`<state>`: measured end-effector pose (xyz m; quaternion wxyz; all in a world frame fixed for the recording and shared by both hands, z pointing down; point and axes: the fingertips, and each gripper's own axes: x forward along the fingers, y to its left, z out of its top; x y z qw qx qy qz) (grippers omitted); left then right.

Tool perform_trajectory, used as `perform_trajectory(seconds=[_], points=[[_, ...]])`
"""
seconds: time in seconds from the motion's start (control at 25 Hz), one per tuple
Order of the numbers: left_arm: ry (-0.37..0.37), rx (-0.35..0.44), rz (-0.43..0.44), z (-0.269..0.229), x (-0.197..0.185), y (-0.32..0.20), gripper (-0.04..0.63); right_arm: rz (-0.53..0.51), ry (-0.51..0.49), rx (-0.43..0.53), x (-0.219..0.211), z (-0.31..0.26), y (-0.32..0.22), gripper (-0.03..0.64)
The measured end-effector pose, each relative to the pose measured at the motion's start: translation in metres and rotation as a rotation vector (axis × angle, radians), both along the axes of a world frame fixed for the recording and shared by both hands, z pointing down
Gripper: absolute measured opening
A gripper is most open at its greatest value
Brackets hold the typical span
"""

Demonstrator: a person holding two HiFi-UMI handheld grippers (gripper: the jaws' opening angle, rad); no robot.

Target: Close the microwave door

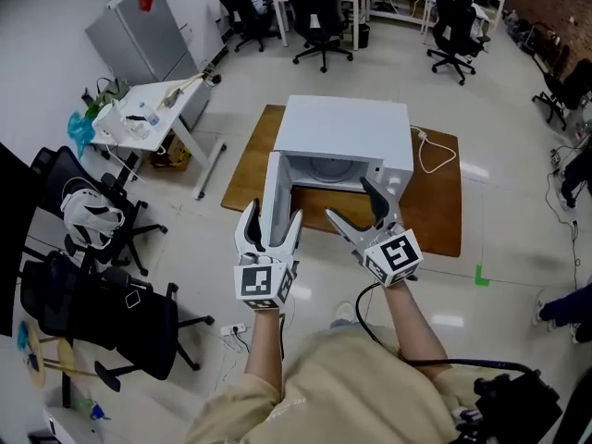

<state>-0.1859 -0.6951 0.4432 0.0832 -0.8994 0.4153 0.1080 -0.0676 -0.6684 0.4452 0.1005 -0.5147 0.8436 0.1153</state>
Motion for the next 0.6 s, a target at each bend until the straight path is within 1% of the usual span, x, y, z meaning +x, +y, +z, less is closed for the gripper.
perform_trajectory(seconds=[0.04,0.12,0.2,0.32,0.48,0.6], points=[[-0.007,-0.003,0.011,-0.001,0.007,-0.006,0.367,0.011,0.005,0.008,0.005,-0.001,-0.003,0.379],[-0.028,-0.016,0.036,-0.002,0.021,-0.021,0.367,0.020,-0.021,0.013,0.017,-0.002,-0.012,0.367],[-0.056,-0.036,0.064,0.000,0.036,-0.040,0.367,0.024,-0.051,-0.006,0.027,0.000,-0.028,0.350],[-0.086,-0.075,0.107,0.005,0.046,-0.061,0.367,0.043,-0.063,-0.047,0.035,0.008,-0.050,0.350],[-0.106,-0.115,0.164,0.000,0.043,-0.089,0.367,0.082,-0.070,-0.054,0.041,-0.001,-0.078,0.350],[-0.128,-0.177,0.199,0.002,0.023,-0.106,0.367,0.115,-0.080,-0.068,0.040,-0.010,-0.090,0.350]])
